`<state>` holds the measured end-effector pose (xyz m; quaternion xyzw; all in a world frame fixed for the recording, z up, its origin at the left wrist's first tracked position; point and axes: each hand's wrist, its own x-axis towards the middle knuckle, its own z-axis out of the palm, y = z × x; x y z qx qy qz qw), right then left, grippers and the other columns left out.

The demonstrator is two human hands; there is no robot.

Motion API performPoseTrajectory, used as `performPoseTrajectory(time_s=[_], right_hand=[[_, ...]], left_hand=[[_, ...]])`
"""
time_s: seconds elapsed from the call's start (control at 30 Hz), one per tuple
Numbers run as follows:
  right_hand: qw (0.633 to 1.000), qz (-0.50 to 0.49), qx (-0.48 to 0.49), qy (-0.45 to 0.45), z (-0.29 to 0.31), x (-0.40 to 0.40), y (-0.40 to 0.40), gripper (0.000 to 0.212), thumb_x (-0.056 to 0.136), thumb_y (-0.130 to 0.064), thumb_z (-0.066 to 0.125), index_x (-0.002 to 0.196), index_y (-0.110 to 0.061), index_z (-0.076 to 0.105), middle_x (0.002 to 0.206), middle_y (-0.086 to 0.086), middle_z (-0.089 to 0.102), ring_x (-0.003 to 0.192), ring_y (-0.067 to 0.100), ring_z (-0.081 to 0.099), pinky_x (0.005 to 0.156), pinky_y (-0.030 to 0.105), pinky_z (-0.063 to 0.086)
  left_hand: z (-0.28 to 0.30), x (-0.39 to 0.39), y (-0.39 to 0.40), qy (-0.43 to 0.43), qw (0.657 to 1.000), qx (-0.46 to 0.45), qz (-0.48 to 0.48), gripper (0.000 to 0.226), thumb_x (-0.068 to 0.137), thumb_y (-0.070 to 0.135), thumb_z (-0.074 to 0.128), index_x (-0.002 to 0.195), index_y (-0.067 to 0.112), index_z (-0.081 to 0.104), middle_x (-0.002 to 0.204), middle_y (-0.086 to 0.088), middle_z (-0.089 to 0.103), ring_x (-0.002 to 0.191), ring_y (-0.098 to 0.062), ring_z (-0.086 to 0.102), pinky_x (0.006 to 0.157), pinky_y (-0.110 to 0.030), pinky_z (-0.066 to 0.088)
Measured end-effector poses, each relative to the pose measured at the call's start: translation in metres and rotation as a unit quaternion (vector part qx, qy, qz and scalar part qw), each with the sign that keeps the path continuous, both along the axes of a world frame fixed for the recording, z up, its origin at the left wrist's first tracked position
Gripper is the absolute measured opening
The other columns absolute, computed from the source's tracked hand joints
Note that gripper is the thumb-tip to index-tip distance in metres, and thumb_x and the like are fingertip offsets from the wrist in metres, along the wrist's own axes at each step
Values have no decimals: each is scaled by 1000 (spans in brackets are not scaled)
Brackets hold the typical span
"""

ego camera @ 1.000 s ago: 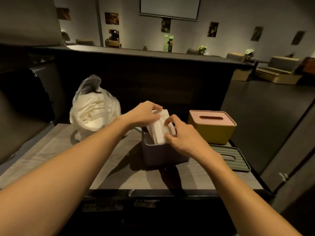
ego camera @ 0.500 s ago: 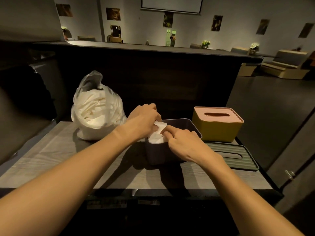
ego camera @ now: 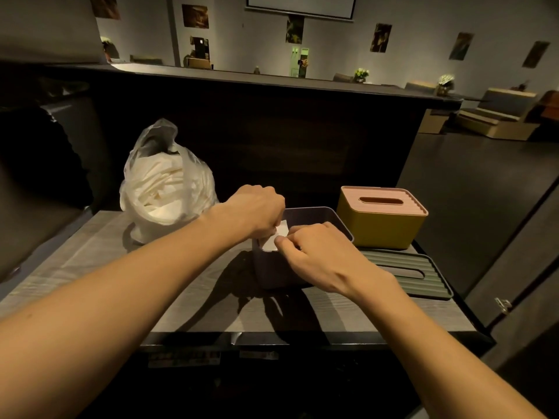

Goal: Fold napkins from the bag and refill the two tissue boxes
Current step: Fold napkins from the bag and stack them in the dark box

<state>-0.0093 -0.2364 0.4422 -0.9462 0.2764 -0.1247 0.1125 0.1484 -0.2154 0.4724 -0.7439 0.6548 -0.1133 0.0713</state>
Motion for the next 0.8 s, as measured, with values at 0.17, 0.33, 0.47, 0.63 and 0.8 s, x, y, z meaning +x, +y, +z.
performPoseTrajectory(time_s=[0.17,0.33,0.47,0.63,0.8], right_hand=[[999,-11,17,28,1,6,0,52,107,-40,36,84,-9,70,71,6,64,66,19,60,64,33,42],[998,-35,33,35,0,9,-5,48,106,-40,37,78,-13,64,76,7,63,71,21,60,65,34,42],[999,-8,-20,30,3,2,-3,51,106,-40,40,75,-14,71,70,3,66,64,15,61,62,23,33],[999,-21,40,-17,21,-2,-12,49,107,-47,44,87,-20,79,77,-1,74,71,14,70,74,34,58],[998,-39,39,-41,41,9,-19,43,107,-49,44,98,-28,80,87,-9,77,81,9,74,84,39,62]], left_hand=[[-10,-1,-8,13,999,21,42,16,91,30,76,102,19,73,76,4,56,84,-17,66,78,-33,58],[-14,3,-6,48,998,11,49,17,90,30,76,104,22,74,87,3,64,86,-17,65,77,-33,55],[-13,4,-1,62,998,3,29,14,95,28,69,106,21,75,92,4,66,87,-16,64,80,-33,54],[-5,15,12,121,992,-20,-6,17,100,26,64,104,19,78,95,3,73,85,-12,68,84,-36,61],[12,29,23,191,978,-78,-26,20,99,23,66,115,17,76,108,3,75,93,-9,69,90,-33,59]])
